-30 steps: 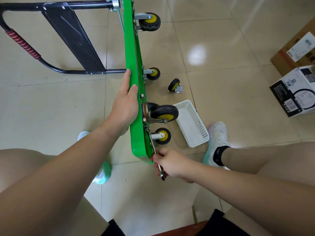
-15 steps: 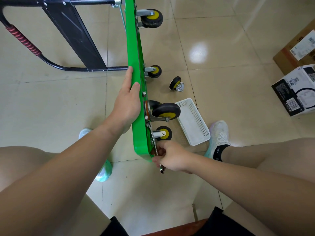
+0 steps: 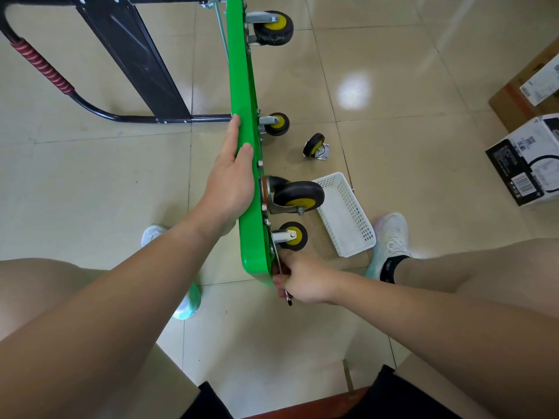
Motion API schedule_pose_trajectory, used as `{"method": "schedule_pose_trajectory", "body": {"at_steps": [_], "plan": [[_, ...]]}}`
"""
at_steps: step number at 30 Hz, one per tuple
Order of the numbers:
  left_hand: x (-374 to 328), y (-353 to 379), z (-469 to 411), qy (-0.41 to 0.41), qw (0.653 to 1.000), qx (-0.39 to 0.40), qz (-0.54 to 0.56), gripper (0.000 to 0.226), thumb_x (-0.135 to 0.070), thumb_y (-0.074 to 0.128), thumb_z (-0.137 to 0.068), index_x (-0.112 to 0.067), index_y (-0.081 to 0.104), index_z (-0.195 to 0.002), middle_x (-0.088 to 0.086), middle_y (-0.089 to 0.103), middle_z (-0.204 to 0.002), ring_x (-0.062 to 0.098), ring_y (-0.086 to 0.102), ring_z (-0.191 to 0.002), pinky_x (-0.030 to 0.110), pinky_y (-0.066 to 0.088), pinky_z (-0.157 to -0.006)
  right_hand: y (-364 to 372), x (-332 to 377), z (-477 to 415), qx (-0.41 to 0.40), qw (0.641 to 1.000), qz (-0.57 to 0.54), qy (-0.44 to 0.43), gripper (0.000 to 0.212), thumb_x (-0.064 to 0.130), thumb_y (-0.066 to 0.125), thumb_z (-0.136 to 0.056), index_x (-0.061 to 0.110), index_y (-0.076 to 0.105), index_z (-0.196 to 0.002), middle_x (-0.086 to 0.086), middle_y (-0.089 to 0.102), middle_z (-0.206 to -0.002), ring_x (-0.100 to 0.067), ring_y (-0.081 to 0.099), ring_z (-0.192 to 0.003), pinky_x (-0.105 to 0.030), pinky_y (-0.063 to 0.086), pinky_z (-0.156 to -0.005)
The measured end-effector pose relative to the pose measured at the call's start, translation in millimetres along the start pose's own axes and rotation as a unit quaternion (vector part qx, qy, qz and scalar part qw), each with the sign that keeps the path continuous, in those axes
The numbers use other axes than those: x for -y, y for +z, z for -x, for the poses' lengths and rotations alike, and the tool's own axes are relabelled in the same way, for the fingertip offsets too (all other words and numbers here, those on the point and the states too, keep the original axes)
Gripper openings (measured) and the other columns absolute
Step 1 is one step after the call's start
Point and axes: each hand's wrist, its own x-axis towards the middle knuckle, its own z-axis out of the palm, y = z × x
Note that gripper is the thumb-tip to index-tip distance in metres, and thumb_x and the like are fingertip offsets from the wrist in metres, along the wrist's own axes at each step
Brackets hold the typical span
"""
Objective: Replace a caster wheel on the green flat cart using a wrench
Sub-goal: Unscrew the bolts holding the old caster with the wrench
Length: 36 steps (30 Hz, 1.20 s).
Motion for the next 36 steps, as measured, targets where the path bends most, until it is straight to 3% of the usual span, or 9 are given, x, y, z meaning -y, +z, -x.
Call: {"method": "schedule_pose_trajectory", "body": {"at_steps": [4,9,13,16,22,27,33,36], "plan": [[1.6,-0.6,-0.8,0.006,1.000,0.001,-0.002,0.056,-0.029,0.028,-0.112,-0.048,0.014,-0.163,-0.019,0.043,-0.145,0.001,0.061,-0.107,0.042,0.053,-0.105,0.0,1.5,-0.4,0.004,1.000,0.012,0.005,0.036,0.011,0.051,-0.100,0.018,0.047,-0.135,0.006,0.056,-0.098,-0.011,0.063,-0.081,-0.028,0.052,-0.076],[2.2,-1.0,-0.8,0.013,1.000,0.000,-0.008,0.056,-0.027,0.028,-0.113,-0.047,0.014,-0.164,-0.020,0.045,-0.142,-0.003,0.059,-0.092,0.041,0.054,-0.103,4.3,-1.1,-2.2,-0.011,1.000,0.005,0.011,0.043,0.007,0.053,-0.097,0.019,0.047,-0.138,0.002,0.056,-0.101,-0.016,0.059,-0.086,-0.032,0.054,-0.079],[5.3,-0.8,-3.7,0.017,1.000,-0.001,-0.008,0.057,-0.027,0.029,-0.112,-0.045,0.014,-0.164,-0.023,0.040,-0.145,-0.010,0.056,-0.108,0.039,0.050,-0.109,4.0,-2.2,-2.7,-0.020,0.999,0.038,0.004,0.051,0.010,0.056,-0.096,0.020,0.044,-0.144,-0.002,0.057,-0.115,-0.022,0.059,-0.103,-0.027,0.049,-0.078],[8.9,-0.5,-6.1,0.025,1.000,-0.003,-0.012,0.057,-0.028,0.029,-0.112,-0.043,0.014,-0.165,-0.023,0.037,-0.151,-0.001,0.053,-0.127,0.038,0.043,-0.116,2.7,-3.1,-4.0,-0.023,0.999,0.047,0.008,0.055,0.012,0.059,-0.095,0.021,0.043,-0.146,-0.003,0.058,-0.123,-0.025,0.060,-0.112,-0.029,0.048,-0.085],[15.0,-1.1,-10.4,0.033,0.999,0.001,-0.016,0.058,-0.030,0.029,-0.110,-0.041,0.014,-0.165,-0.020,0.034,-0.162,0.004,0.046,-0.140,0.037,0.039,-0.120,1.0,-7.5,-8.8,-0.042,0.994,0.097,-0.007,0.052,0.010,0.064,-0.092,0.017,0.047,-0.141,0.001,0.055,-0.113,-0.017,0.054,-0.099,-0.025,0.041,-0.079],[18.9,-2.9,-13.5,0.036,0.999,0.005,-0.013,0.060,-0.033,0.031,-0.107,-0.042,0.014,-0.165,-0.021,0.037,-0.159,0.001,0.053,-0.130,0.038,0.045,-0.115,2.6,-11.5,-10.2,-0.048,0.995,0.087,-0.017,0.056,0.013,0.066,-0.094,0.019,0.045,-0.146,-0.003,0.055,-0.137,-0.021,0.054,-0.116,-0.024,0.039,-0.087],[18.8,-2.0,-12.5,0.032,0.999,0.001,-0.011,0.062,-0.036,0.032,-0.105,-0.045,0.015,-0.163,-0.018,0.046,-0.155,0.004,0.062,-0.119,0.043,0.050,-0.110,0.7,-17.4,-15.8,-0.065,0.993,0.093,-0.026,0.059,0.013,0.068,-0.093,0.018,0.046,-0.147,-0.003,0.055,-0.141,-0.021,0.050,-0.128,-0.015,0.032,-0.088],[17.8,-1.9,-11.5,0.031,0.999,0.003,-0.012,0.062,-0.036,0.032,-0.105,-0.045,0.015,-0.163,-0.018,0.047,-0.155,0.005,0.063,-0.118,0.044,0.051,-0.109,0.6,-20.6,-21.3,-0.060,0.993,0.096,-0.026,0.060,0.012,0.069,-0.092,0.019,0.046,-0.147,-0.002,0.056,-0.139,-0.021,0.051,-0.127,-0.018,0.033,-0.089]]}}
